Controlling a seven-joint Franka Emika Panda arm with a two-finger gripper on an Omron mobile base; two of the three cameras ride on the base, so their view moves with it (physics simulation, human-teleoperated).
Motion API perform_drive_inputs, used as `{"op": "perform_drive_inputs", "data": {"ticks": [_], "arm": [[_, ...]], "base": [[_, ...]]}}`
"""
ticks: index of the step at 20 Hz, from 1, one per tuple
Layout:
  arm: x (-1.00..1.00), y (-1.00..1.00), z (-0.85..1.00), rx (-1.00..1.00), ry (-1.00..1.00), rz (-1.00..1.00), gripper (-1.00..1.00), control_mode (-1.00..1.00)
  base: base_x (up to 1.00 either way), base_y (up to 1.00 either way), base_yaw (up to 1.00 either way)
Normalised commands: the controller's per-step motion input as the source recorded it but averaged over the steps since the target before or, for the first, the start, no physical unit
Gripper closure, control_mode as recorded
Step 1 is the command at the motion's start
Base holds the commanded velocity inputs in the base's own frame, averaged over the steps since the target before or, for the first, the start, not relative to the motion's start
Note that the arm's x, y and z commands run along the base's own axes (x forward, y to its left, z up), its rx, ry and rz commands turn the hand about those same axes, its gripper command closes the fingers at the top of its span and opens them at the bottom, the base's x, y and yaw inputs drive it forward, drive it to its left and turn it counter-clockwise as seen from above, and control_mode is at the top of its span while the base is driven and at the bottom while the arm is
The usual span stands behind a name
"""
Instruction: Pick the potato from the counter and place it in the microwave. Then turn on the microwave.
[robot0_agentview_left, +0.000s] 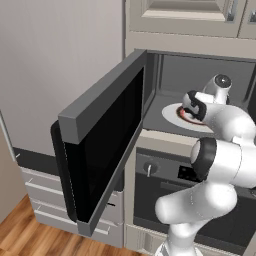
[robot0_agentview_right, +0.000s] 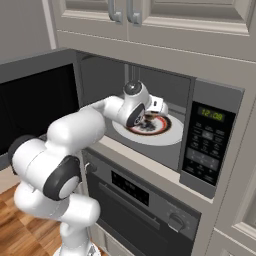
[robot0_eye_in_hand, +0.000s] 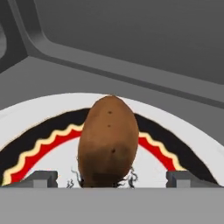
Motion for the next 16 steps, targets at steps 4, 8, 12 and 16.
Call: {"op": "perform_drive_inputs", "data": {"ticks": [4, 8, 12, 16], "arm": [[-0.57, 0.0, 0.0, 0.0, -0.02, 0.0, -1.0, -1.0], [-0.62, 0.0, 0.0, 0.0, -0.02, 0.0, -1.0, -1.0], [-0.61, 0.0, 0.0, 0.0, -0.04, 0.0, -1.0, -1.0], [-0.54, 0.0, 0.15, 0.0, -0.03, 0.0, -1.0, -1.0]], "base": [[0.0, 0.0, 0.0], [0.0, 0.0, 0.0], [0.0, 0.0, 0.0], [0.0, 0.0, 0.0]]}}
